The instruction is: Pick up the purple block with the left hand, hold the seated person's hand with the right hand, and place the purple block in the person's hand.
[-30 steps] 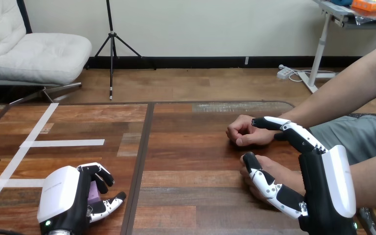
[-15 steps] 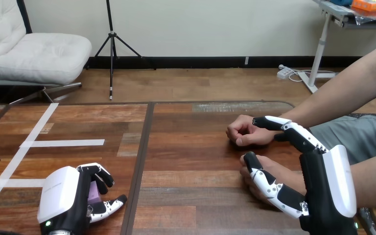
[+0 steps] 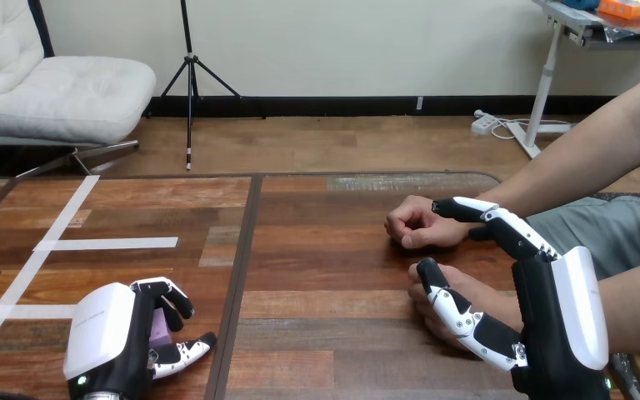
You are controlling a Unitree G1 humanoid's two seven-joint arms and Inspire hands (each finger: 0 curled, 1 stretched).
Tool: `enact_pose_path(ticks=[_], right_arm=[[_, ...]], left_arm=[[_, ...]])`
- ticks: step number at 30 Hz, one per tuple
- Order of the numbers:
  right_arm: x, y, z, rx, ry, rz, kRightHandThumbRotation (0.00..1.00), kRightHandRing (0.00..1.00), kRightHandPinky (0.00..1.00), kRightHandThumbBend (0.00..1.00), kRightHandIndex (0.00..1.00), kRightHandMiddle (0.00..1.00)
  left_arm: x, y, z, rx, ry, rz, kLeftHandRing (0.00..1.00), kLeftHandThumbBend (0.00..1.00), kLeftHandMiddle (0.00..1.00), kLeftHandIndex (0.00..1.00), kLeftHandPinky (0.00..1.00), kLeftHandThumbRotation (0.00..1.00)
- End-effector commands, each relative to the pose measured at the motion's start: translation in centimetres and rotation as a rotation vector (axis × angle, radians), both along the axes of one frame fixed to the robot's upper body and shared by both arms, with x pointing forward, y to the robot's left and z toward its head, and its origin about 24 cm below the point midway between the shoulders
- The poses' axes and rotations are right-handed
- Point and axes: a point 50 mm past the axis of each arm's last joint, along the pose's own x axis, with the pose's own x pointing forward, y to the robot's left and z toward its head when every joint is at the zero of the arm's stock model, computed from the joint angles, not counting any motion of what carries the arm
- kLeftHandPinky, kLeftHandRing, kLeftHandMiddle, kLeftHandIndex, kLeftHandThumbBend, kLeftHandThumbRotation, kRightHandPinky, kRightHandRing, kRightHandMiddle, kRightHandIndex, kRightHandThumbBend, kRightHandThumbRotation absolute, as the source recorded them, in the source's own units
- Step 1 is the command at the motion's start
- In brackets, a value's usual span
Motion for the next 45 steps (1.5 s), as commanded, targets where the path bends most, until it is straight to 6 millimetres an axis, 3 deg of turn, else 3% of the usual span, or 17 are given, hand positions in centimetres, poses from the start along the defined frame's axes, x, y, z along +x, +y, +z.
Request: enact_pose_path(ticks=[1, 20, 34, 45], right_arm=[[0.6, 0.0, 1.7, -0.010, -0.084, 0.025, 0.31, 0.72, 0.64, 0.45, 0.70, 0.71], [0.5, 0.0, 1.7, -0.010, -0.077, 0.023, 0.32, 0.72, 0.64, 0.45, 0.70, 0.72], [0.6, 0.0, 1.7, -0.006, -0.084, 0.033, 0.28, 0.72, 0.65, 0.45, 0.70, 0.71], [0.7, 0.1, 1.7, -0.011, -0.085, 0.034, 0.28, 0.72, 0.65, 0.45, 0.70, 0.71]], left_arm=[[0.9, -0.5, 0.5, -0.011, -0.034, -0.018, 0.35, 0.70, 0.40, 0.42, 0.27, 0.12], [0.8, -0.8, 0.9, -0.111, -0.074, -0.040, 0.34, 0.74, 0.40, 0.42, 0.28, 0.09], [0.5, -1.0, 1.7, -0.616, -0.091, -0.096, 0.36, 0.88, 0.42, 0.43, 0.30, 0.04], [0.4, -0.9, 2.6, -0.651, -0.175, -0.114, 0.38, 0.92, 0.44, 0.44, 0.31, 0.09]])
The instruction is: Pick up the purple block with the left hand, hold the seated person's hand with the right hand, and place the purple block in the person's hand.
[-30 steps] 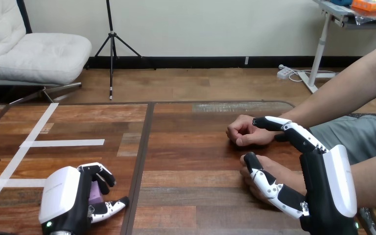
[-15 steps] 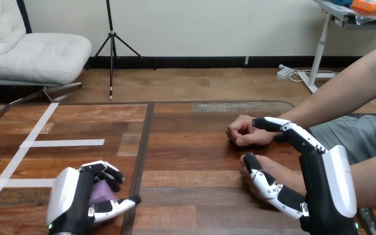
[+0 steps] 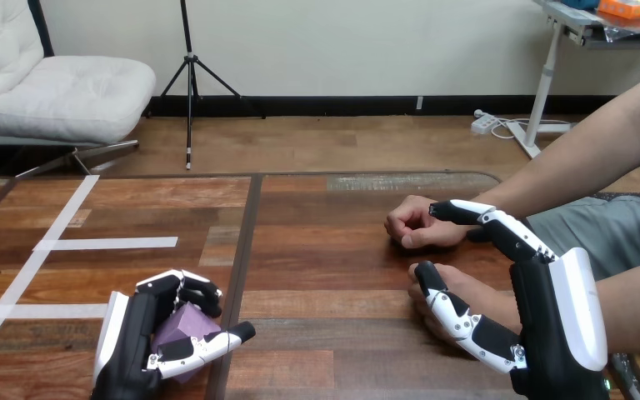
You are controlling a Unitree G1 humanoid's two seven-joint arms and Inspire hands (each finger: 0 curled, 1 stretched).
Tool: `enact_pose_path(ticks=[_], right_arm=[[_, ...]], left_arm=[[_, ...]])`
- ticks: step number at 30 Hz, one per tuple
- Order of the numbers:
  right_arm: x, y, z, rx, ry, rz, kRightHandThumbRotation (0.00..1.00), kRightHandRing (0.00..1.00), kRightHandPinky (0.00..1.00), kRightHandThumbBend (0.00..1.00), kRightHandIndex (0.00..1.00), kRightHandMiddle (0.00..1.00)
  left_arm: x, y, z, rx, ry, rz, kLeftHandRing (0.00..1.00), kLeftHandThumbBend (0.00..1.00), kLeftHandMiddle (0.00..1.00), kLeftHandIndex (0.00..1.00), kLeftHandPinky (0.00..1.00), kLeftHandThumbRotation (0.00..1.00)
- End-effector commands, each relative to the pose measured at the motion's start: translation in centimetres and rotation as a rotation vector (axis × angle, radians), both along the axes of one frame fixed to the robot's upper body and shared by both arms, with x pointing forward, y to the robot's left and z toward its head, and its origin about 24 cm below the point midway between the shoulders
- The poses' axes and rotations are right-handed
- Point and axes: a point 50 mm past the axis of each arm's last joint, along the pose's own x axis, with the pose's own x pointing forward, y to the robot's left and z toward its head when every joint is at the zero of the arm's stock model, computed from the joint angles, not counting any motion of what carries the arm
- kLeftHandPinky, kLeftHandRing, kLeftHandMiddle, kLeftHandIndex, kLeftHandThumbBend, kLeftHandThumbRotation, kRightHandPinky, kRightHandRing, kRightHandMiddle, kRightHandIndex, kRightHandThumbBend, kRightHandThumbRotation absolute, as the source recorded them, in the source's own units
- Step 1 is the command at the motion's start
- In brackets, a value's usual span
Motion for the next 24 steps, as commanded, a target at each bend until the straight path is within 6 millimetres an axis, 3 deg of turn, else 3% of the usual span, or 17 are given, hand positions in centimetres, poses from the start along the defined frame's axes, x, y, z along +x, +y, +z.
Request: enact_pose_path(ticks=[1, 12, 24], right_arm=[[0.79, 0.07, 1.68, -0.007, -0.095, 0.024, 0.28, 0.72, 0.65, 0.45, 0.70, 0.71], [0.83, 0.20, 1.68, -0.007, -0.093, 0.025, 0.29, 0.72, 0.65, 0.45, 0.70, 0.71], [0.86, 0.20, 1.64, -0.001, -0.090, 0.025, 0.30, 0.72, 0.65, 0.45, 0.70, 0.71]], left_arm=[[1.48, 0.39, 2.05, -0.004, -0.131, 0.026, 0.38, 0.91, 0.44, 0.44, 0.31, 0.10], [1.56, 0.07, 2.48, 0.107, -0.176, 0.040, 0.39, 0.86, 0.45, 0.45, 0.33, 0.09], [1.63, -0.21, 2.47, 0.111, -0.186, 0.043, 0.38, 0.84, 0.44, 0.45, 0.32, 0.09]])
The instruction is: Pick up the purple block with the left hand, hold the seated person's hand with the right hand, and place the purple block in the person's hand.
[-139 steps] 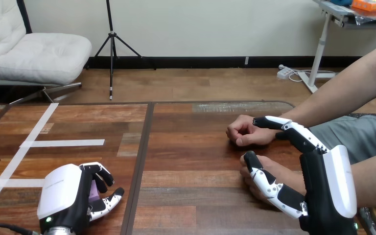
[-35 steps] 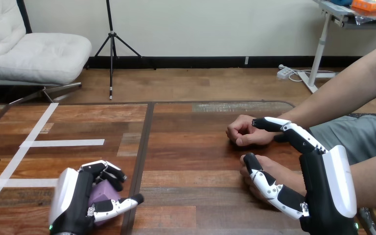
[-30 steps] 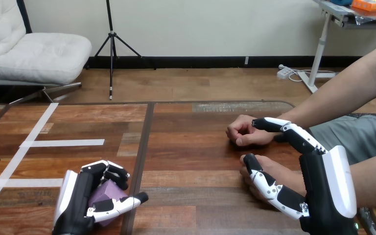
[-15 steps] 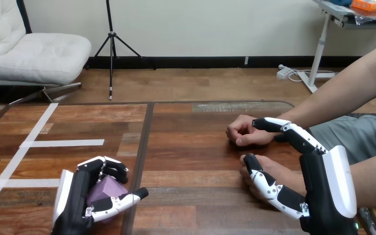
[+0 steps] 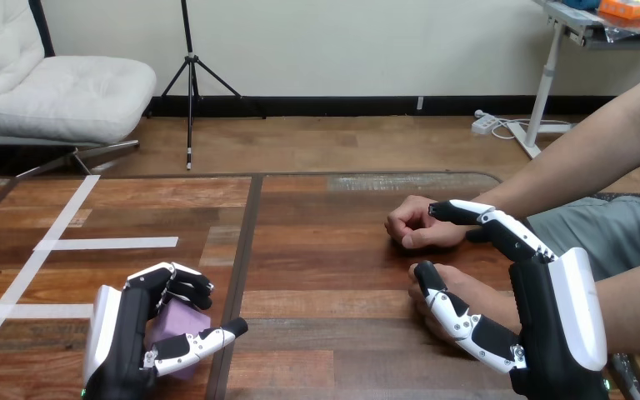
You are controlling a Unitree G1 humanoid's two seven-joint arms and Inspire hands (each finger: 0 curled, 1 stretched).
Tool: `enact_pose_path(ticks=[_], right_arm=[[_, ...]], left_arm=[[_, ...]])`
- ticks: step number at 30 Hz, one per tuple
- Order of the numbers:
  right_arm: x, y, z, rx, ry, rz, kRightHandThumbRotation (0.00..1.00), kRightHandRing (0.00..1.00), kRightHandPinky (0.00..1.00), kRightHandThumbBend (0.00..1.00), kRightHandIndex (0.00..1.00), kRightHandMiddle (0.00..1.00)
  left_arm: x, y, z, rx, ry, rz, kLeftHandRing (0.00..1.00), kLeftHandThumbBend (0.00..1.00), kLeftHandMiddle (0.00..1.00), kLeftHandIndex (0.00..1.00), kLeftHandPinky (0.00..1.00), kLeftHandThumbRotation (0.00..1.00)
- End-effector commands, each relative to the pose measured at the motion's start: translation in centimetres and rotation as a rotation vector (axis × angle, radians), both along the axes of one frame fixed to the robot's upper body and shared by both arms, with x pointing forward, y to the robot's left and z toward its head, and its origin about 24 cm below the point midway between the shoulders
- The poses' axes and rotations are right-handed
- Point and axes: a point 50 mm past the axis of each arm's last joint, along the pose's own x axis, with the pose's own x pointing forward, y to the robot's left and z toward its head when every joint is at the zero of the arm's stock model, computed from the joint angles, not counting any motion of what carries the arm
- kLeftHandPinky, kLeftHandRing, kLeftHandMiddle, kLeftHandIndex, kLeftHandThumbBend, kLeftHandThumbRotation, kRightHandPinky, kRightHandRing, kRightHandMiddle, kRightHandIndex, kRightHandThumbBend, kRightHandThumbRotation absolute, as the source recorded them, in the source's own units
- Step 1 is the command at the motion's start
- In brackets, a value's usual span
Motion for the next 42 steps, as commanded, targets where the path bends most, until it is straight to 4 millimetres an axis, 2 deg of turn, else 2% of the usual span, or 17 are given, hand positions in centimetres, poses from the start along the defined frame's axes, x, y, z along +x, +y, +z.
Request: enact_pose_path(ticks=[1, 33, 42], right_arm=[[0.9, 0.2, 1.6, -0.001, -0.090, 0.023, 0.30, 0.72, 0.65, 0.45, 0.70, 0.71], [0.9, 0.1, 1.7, 0.005, -0.093, 0.013, 0.30, 0.72, 0.65, 0.47, 0.70, 0.71], [0.9, 0.1, 1.7, 0.006, -0.089, 0.012, 0.30, 0.72, 0.65, 0.48, 0.70, 0.72]], left_arm=[[1.7, -0.3, 2.0, -0.013, -0.106, -0.014, 0.38, 0.84, 0.44, 0.45, 0.32, 0.09], [1.8, -1.1, 2.6, -0.191, -0.153, -0.060, 0.39, 0.88, 0.46, 0.46, 0.32, 0.11], [1.8, -1.4, 2.8, -0.194, -0.173, -0.078, 0.40, 0.88, 0.46, 0.46, 0.33, 0.12]])
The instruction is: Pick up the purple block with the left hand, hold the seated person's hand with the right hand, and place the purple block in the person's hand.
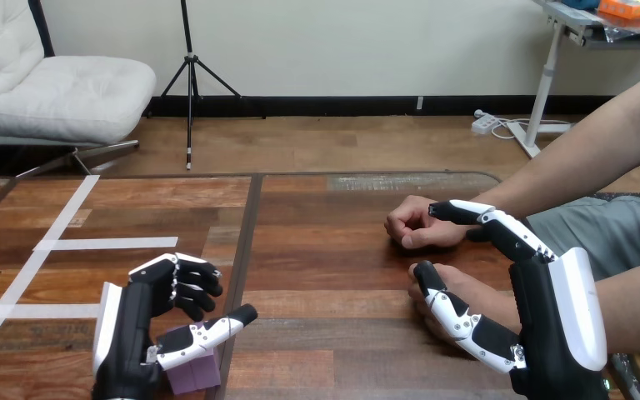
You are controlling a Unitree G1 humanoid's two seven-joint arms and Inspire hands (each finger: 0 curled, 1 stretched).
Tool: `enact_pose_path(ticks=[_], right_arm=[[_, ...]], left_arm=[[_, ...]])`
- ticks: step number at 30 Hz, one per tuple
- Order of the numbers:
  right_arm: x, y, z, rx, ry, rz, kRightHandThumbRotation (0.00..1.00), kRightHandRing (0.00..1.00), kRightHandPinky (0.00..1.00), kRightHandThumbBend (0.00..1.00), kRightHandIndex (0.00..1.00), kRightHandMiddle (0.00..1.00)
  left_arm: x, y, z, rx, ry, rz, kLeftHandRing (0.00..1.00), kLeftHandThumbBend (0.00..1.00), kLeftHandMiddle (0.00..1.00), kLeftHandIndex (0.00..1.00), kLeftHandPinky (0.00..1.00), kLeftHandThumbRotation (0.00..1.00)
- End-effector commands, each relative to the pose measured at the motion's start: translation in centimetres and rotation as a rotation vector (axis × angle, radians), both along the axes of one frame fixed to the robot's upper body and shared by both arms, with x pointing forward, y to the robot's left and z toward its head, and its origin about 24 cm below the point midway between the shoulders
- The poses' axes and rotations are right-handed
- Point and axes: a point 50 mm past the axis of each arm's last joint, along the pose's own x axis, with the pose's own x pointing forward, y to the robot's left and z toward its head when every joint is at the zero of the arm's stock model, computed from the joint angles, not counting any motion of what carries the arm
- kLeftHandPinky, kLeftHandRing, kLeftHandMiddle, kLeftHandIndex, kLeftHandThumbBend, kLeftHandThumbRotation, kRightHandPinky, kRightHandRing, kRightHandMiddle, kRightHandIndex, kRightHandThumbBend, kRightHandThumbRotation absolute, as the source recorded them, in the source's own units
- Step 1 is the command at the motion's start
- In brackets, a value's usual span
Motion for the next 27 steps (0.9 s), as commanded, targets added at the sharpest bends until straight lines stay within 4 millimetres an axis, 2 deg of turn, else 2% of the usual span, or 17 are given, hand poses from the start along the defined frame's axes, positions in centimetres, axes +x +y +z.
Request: enact_pose_path(ticks=[1, 14, 20, 27], right_arm=[[0.93, 0.11, 1.68, 0.005, -0.088, 0.013, 0.30, 0.72, 0.65, 0.48, 0.70, 0.72], [0.91, 0.08, 1.75, -0.006, -0.089, 0.009, 0.32, 0.72, 0.65, 0.48, 0.70, 0.72], [0.91, 0.11, 1.70, -0.008, -0.086, 0.006, 0.33, 0.72, 0.64, 0.49, 0.70, 0.72], [0.89, 0.10, 1.66, -0.010, -0.083, 0.006, 0.34, 0.73, 0.64, 0.49, 0.71, 0.73]], left_arm=[[1.74, -0.56, 2.27, -0.014, -0.131, -0.027, 0.40, 0.88, 0.46, 0.46, 0.33, 0.12], [1.73, -0.83, 2.38, 0.033, -0.125, -0.041, 0.40, 0.88, 0.46, 0.45, 0.34, 0.14], [1.73, -0.64, 2.41, 0.106, -0.088, -0.086, 0.41, 0.87, 0.47, 0.47, 0.34, 0.18], [1.60, -0.26, 2.77, 0.226, -0.033, -0.179, 0.58, 0.92, 0.63, 0.63, 0.48, 0.33]])
